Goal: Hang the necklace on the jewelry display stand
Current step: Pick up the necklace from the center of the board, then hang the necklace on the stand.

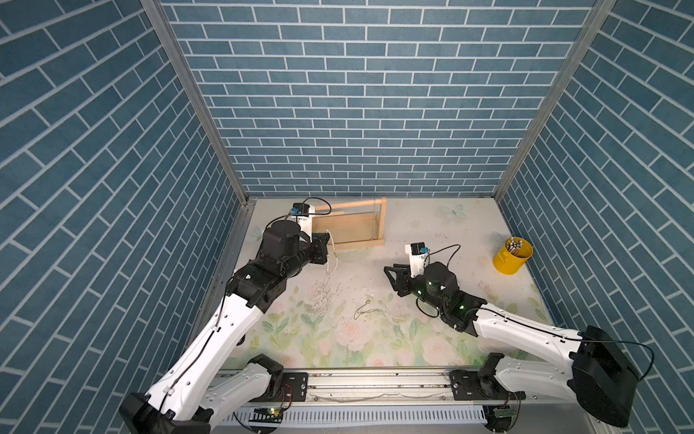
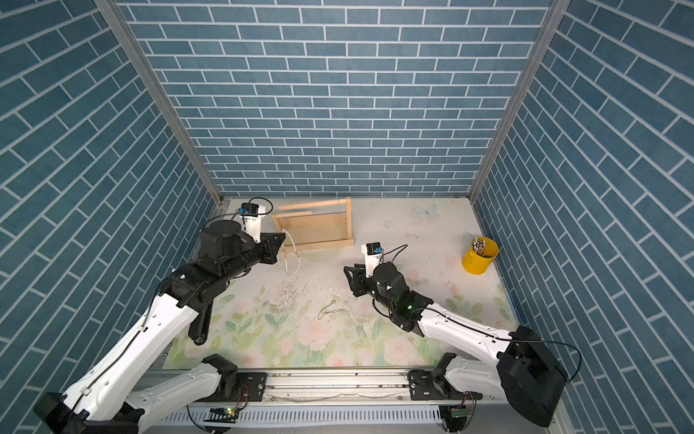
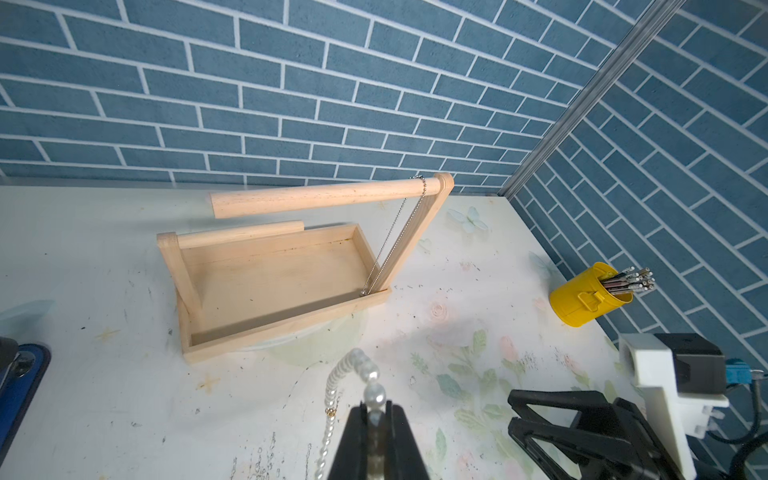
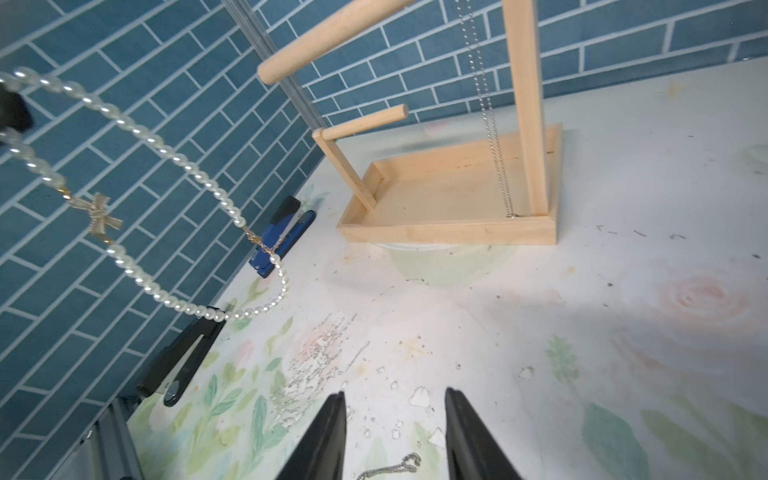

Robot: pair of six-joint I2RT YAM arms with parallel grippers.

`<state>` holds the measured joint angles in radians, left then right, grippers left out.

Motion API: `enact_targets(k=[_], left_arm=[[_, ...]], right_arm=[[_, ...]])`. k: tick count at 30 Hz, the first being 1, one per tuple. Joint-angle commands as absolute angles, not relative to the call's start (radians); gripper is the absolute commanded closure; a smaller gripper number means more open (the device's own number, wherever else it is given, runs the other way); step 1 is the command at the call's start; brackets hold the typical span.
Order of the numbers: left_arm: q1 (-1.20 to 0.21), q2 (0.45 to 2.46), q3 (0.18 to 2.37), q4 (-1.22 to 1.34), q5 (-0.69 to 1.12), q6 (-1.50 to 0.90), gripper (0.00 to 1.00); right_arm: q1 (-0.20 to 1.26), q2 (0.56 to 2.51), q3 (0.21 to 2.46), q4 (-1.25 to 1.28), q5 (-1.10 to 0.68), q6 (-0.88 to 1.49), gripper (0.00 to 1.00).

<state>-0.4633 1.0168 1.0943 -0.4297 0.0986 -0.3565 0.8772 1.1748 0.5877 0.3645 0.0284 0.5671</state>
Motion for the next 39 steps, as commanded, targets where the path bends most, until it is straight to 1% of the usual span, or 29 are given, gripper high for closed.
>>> enact_targets(k=[1, 3, 5, 7, 11, 14, 17, 20, 21, 24, 27, 29, 30, 34, 39], left_arm=[[-0.439, 1.049, 1.117, -0.468, 0.131, -0.336, 1.0], [-0.416, 1.066, 1.124, -0.472, 0.162, -0.326, 1.0], [-0.388, 1.076, 1.131, -0.479, 0.184, -0.317, 1.0], [-0.357, 1.082, 1.138, -0.483, 0.224, -0.309, 1.0], [-0.318, 1.069, 1.154, -0.493, 0.301, -0.282, 1.0], [-0.301, 1.063, 1.175, -0.525, 0.31, -0.263, 1.0], [-0.268, 1.064, 1.196, -0.558, 0.321, -0.253, 1.0], [-0.249, 1.059, 1.208, -0.573, 0.342, -0.252, 1.0], [-0.246, 1.056, 1.208, -0.574, 0.345, -0.253, 1.0], [-0.24, 1.047, 1.208, -0.58, 0.359, -0.249, 1.0], [-0.232, 1.043, 1.208, -0.589, 0.354, -0.247, 1.0], [-0.221, 1.041, 1.211, -0.596, 0.336, -0.248, 1.0], [-0.217, 1.04, 1.211, -0.597, 0.328, -0.249, 1.0], [-0.213, 1.044, 1.205, -0.579, 0.276, -0.269, 1.0], [-0.212, 1.068, 1.189, -0.504, 0.235, -0.307, 1.0]], right_arm=[[0.884, 1.21, 0.638, 0.426, -0.061, 0.526, 0.57], [0.885, 1.253, 0.684, 0.45, -0.069, 0.495, 0.57], [0.888, 1.314, 0.754, 0.466, -0.117, 0.453, 0.57], [0.889, 1.398, 0.844, 0.479, -0.151, 0.406, 0.57], [0.898, 1.585, 1.045, 0.515, -0.283, 0.337, 0.57], [0.917, 1.723, 1.211, 0.488, -0.355, 0.276, 0.56], [0.933, 1.837, 1.383, 0.402, -0.376, 0.208, 0.56], [0.937, 1.908, 1.489, 0.368, -0.359, 0.185, 0.56], [0.936, 1.922, 1.507, 0.368, -0.353, 0.181, 0.57], [0.937, 1.959, 1.551, 0.376, -0.352, 0.168, 0.68], [0.936, 1.987, 1.586, 0.36, -0.35, 0.153, 0.86], [0.937, 1.999, 1.602, 0.348, -0.332, 0.137, 0.96], [0.937, 2.004, 1.608, 0.342, -0.319, 0.13, 0.99], [0.936, 2.038, 1.66, 0.337, -0.271, 0.1, 1.0], [0.934, 2.137, 1.851, 0.305, -0.234, 0.034, 0.99]])
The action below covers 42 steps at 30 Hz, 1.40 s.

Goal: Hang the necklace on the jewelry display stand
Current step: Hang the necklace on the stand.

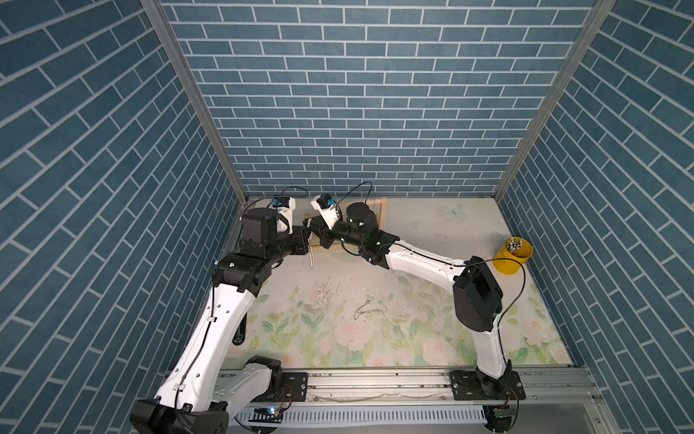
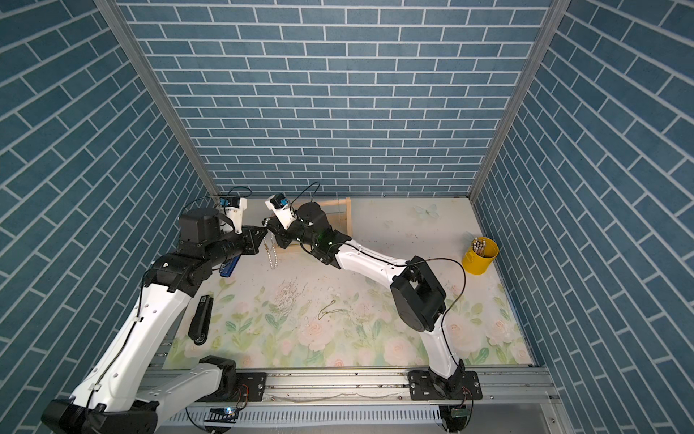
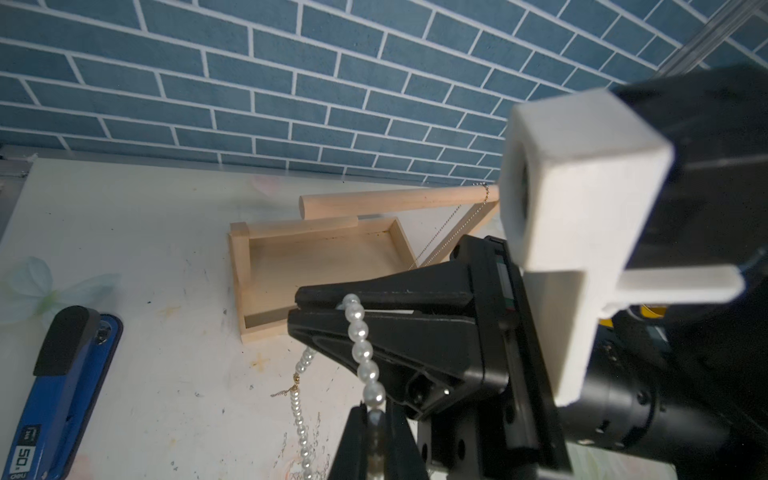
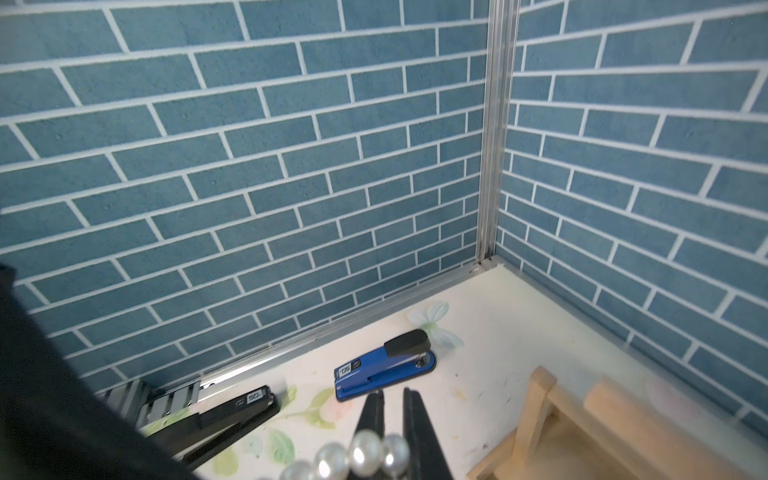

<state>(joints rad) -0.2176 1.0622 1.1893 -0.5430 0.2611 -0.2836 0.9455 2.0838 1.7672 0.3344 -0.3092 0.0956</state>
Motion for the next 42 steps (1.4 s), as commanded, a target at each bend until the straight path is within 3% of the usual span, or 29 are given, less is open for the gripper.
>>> enact_targets(k=[1, 8, 12, 28, 42], left_arm=[[-0.21, 1.077, 1.185, -0.485, 0.227, -0.313, 1.0], [-0.182, 1.181, 1.213, -0.381, 0.195, -0.32, 1.0], [-0.165, 1.261, 1.252, -0.351, 0.209, -0.305, 1.0], [-0.152, 1.416, 1.267, -0.234, 0.337, -0.295, 1.0], [-0.229, 1.468, 1.296, -0.2, 0.375, -0.337, 1.0]], right_arm=[[0.933, 2.163, 1.904, 0.292, -0.223, 0.016, 0.99], [0.885, 2.356, 2.213, 0.221, -0.204, -0.012, 1.0], [0.85, 2.399, 2.27, 0.222, -0.207, -0.004, 1.0], [0.792, 2.372, 2.229, 0.236, -0.179, 0.019, 1.0], [0.726, 2.172, 1.996, 0.259, -0.162, 0.041, 1.0]])
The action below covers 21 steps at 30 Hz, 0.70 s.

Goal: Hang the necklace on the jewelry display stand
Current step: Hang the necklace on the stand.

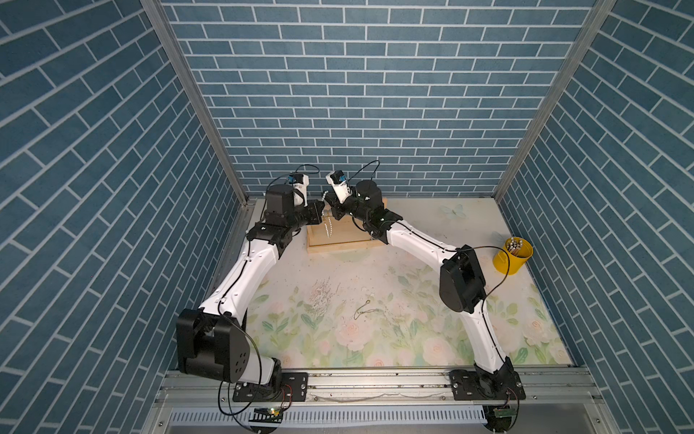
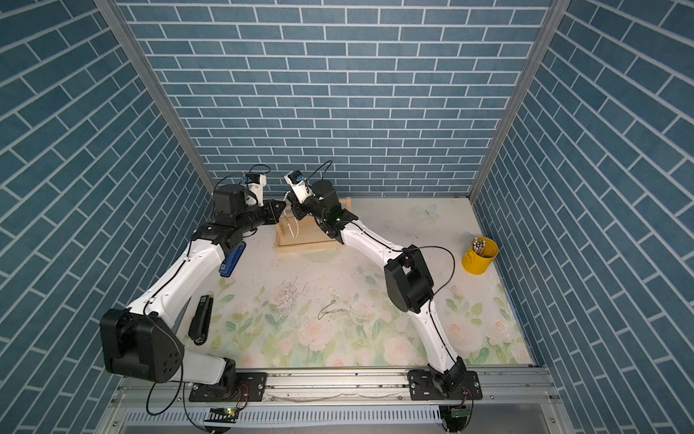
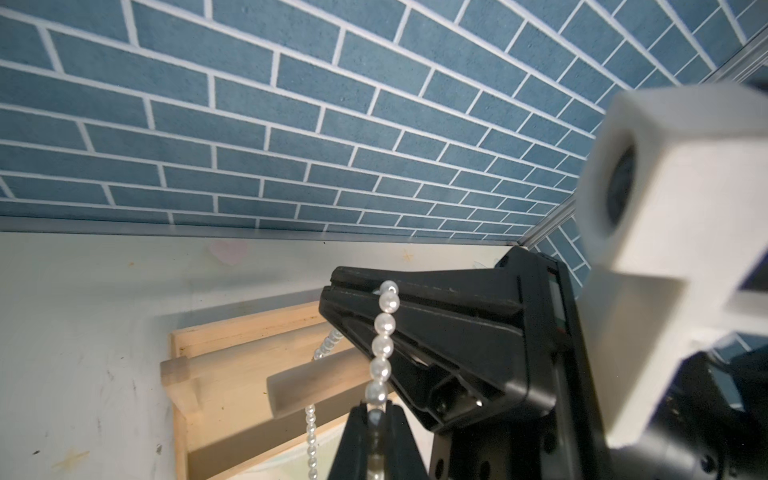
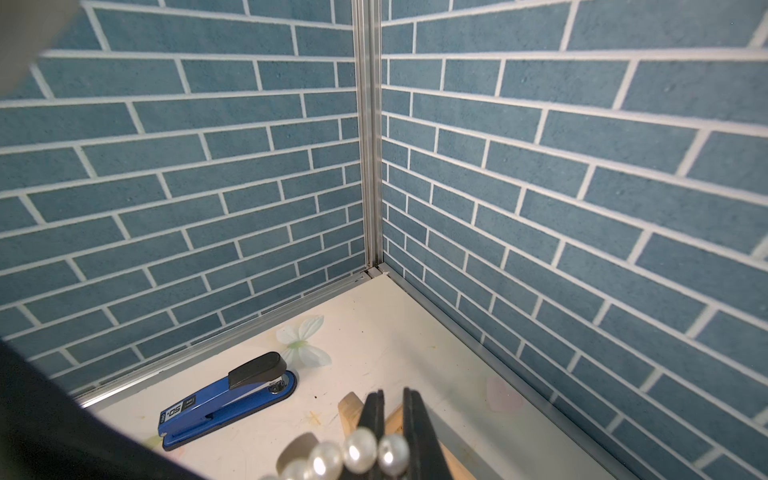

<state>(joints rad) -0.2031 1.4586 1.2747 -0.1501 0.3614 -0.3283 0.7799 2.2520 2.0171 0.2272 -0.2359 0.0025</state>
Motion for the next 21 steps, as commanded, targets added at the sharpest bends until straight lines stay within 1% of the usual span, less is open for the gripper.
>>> enact_targets(k=[1, 9, 16, 19, 21], left_arm=[[-0.243, 1.469, 1.302, -0.199, 0.368, -0.341, 1.0], [-0.347, 1.502, 1.325, -0.161, 0.327, -0.387, 1.0], [-0.379, 1.541, 1.32, -0.11, 0.308, -0.435, 1.0], [-0.38, 1.552, 1.319, -0.089, 0.308, -0.453, 1.0], [-0.383, 1.557, 1.319, -0.075, 0.311, -0.464, 1.0]], right_arm=[[0.722, 2.158, 1.983, 0.258, -0.161, 0.04, 1.0], [0.695, 2.061, 1.854, 0.268, -0.172, 0.044, 0.98], [0.672, 1.966, 1.726, 0.293, -0.153, 0.043, 0.94], [0.669, 1.929, 1.682, 0.29, -0.147, 0.041, 0.9], [0.668, 1.907, 1.649, 0.287, -0.138, 0.042, 0.84]])
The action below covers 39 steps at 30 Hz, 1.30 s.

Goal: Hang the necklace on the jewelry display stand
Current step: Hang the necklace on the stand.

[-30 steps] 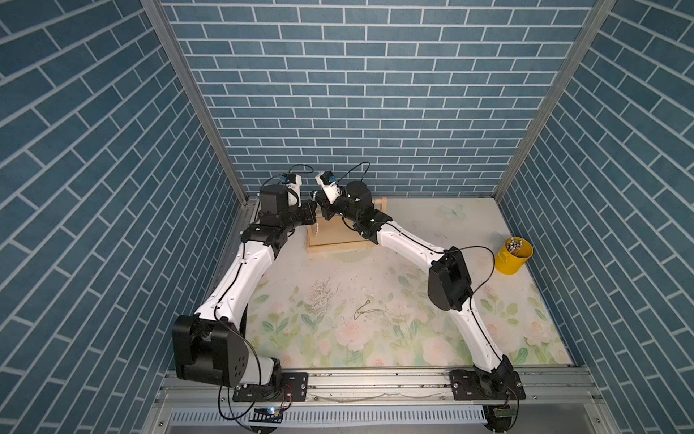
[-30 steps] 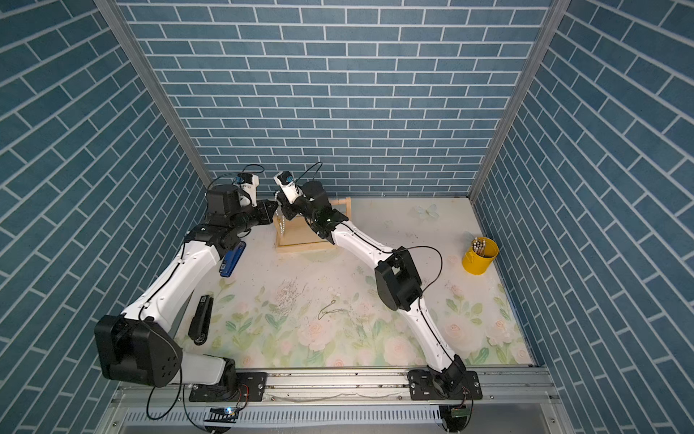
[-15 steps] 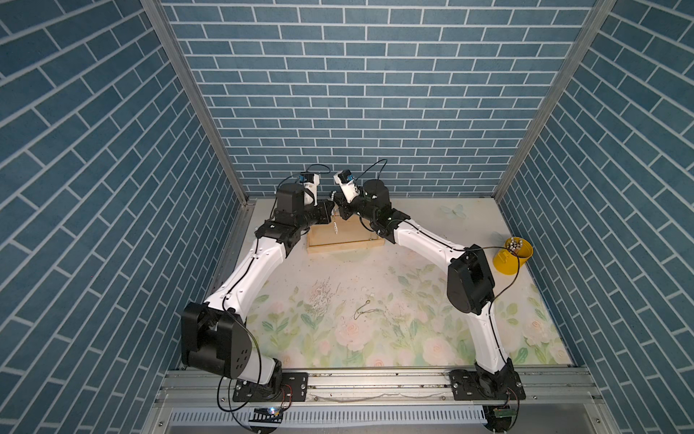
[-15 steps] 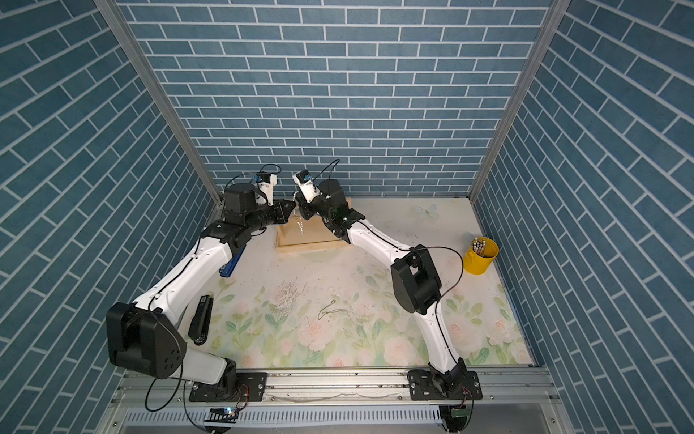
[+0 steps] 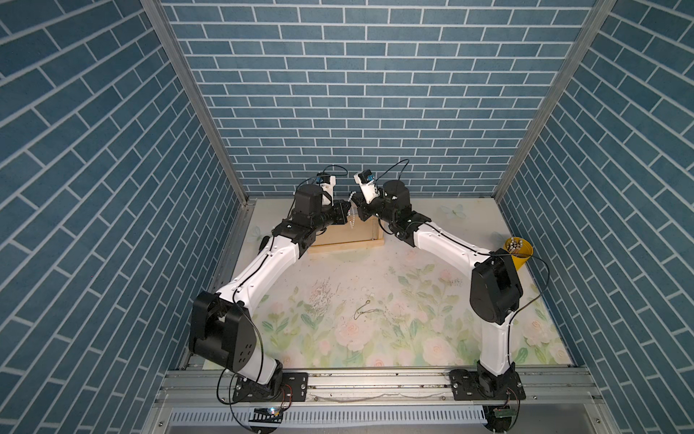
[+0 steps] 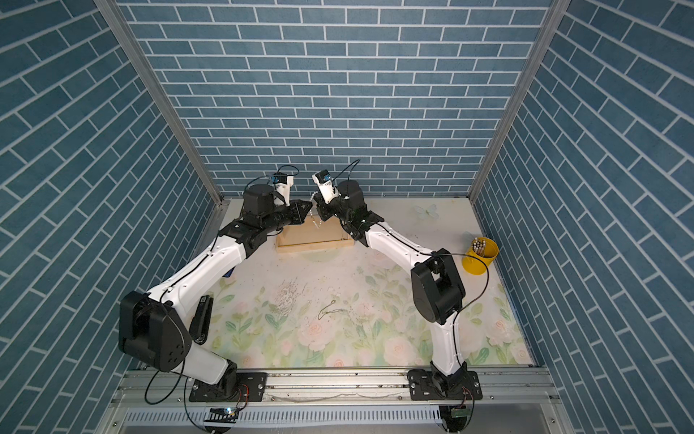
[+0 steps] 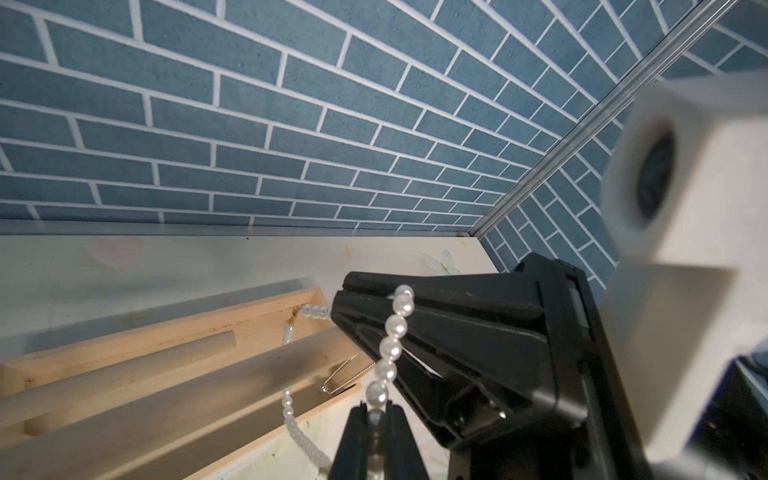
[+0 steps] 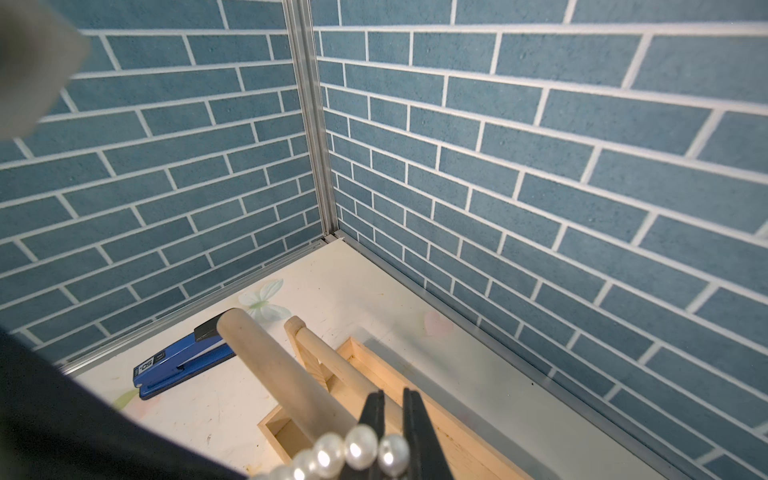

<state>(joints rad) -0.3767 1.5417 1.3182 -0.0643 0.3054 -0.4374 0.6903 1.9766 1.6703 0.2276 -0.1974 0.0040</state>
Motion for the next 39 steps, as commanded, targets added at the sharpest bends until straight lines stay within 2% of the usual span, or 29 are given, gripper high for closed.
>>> enact_targets(k=[1, 9, 19, 22, 32, 36, 39], left_arm=[[-0.385, 1.561, 1.32, -0.07, 0.314, -0.466, 1.0], [-0.396, 1.598, 1.324, -0.04, 0.342, -0.488, 1.0], [-0.414, 1.606, 1.322, -0.028, 0.348, -0.496, 1.0], [-0.417, 1.604, 1.322, -0.028, 0.348, -0.498, 0.94], [-0.417, 1.601, 1.368, -0.113, 0.288, -0.44, 0.65], [-0.418, 1.606, 1.377, -0.14, 0.265, -0.412, 0.62], [-0.417, 1.594, 1.368, -0.154, 0.251, -0.405, 0.58]], right_arm=[[0.667, 1.894, 1.633, 0.283, -0.131, 0.042, 0.8], [0.667, 1.81, 1.541, 0.229, -0.082, 0.046, 0.58], [0.667, 1.698, 1.439, 0.193, -0.081, 0.064, 0.49], [0.667, 1.673, 1.417, 0.185, -0.051, 0.079, 0.49], [0.667, 1.548, 1.274, 0.182, -0.051, 0.181, 0.49], [0.667, 1.474, 1.211, 0.119, -0.111, 0.223, 0.49], [0.667, 1.387, 1.103, 0.11, -0.06, 0.253, 0.49]])
